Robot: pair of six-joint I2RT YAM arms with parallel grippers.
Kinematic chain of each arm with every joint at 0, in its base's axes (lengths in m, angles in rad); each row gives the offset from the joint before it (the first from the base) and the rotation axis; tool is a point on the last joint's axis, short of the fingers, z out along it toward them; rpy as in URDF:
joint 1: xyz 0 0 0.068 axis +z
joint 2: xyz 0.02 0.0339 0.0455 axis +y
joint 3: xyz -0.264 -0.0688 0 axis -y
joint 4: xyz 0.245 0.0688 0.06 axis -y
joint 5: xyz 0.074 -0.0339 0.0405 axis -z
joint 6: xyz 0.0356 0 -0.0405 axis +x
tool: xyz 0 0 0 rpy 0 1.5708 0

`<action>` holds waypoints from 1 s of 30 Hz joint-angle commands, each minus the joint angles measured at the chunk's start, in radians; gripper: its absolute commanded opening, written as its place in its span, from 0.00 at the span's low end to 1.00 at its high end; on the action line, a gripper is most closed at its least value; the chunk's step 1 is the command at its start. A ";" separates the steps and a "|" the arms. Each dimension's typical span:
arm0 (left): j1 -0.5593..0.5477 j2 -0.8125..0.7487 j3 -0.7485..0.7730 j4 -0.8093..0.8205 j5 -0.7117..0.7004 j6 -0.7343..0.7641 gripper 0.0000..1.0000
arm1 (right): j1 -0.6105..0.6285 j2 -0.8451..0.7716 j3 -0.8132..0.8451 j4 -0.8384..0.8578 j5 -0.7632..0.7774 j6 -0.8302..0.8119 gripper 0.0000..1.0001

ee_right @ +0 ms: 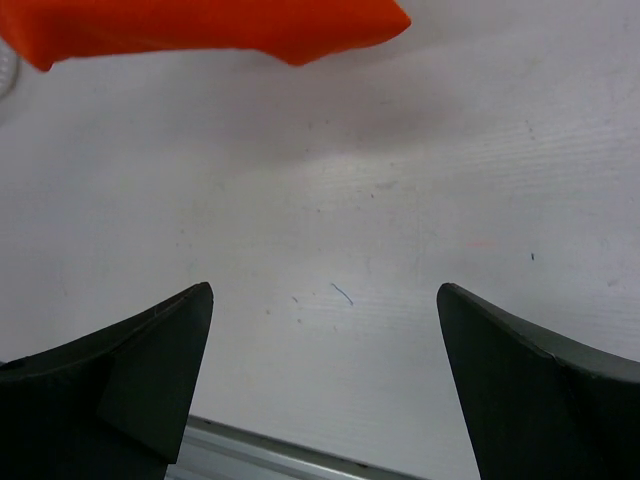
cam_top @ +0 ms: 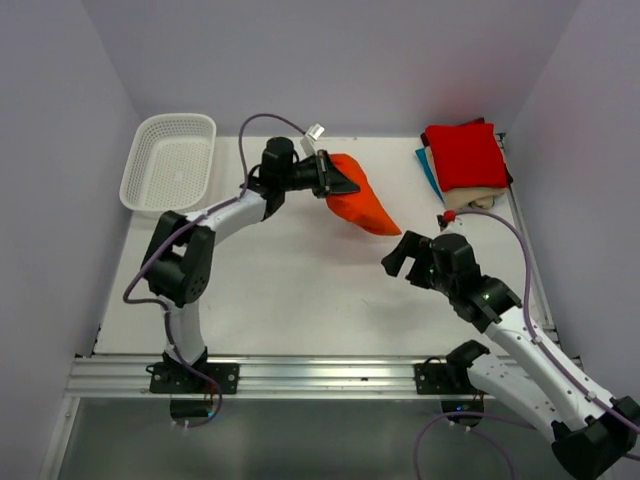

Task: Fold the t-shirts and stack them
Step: Neatly place the folded tshirt to the corner

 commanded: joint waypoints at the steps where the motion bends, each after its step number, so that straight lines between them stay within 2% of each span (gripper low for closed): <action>1: 0.026 -0.200 -0.020 -0.017 0.052 0.094 0.00 | -0.015 0.018 -0.010 0.257 0.015 0.072 0.99; 4: 0.041 -0.286 -0.042 -0.106 0.061 0.137 0.00 | -0.035 0.053 -0.076 0.412 -0.037 0.164 0.99; 7: 0.054 -0.378 -0.112 -0.166 0.059 0.177 0.00 | -0.055 0.043 -0.203 0.650 -0.086 0.302 0.99; 8: 0.067 -0.402 -0.137 -0.177 0.063 0.183 0.00 | -0.059 0.039 -0.271 0.781 -0.097 0.375 0.99; 11: 0.109 -0.489 -0.227 -0.186 0.079 0.184 0.00 | -0.092 0.058 -0.371 0.989 -0.123 0.505 0.99; 16: 0.143 -0.633 -0.330 -0.244 0.089 0.226 0.00 | -0.151 0.209 -0.449 1.308 -0.233 0.679 0.99; 19: 0.150 -0.693 -0.349 -0.290 0.087 0.243 0.00 | -0.161 0.392 -0.466 1.590 -0.326 0.783 0.99; 20: 0.150 -0.705 -0.355 -0.296 0.087 0.241 0.00 | -0.161 0.527 -0.466 1.773 -0.356 0.857 0.99; 22: 0.150 -0.736 -0.370 -0.296 0.089 0.238 0.00 | -0.159 0.683 -0.465 1.983 -0.391 0.938 0.99; 23: 0.150 -0.744 -0.375 -0.296 0.089 0.235 0.00 | -0.161 0.822 -0.457 2.178 -0.417 1.037 0.99; 25: 0.150 -0.767 -0.398 -0.275 0.092 0.214 0.00 | -0.155 0.880 -0.423 2.174 -0.468 1.058 0.99; 30: 0.150 -0.819 -0.460 -0.221 0.118 0.184 0.00 | -0.145 0.872 -0.362 2.175 -0.514 1.064 0.99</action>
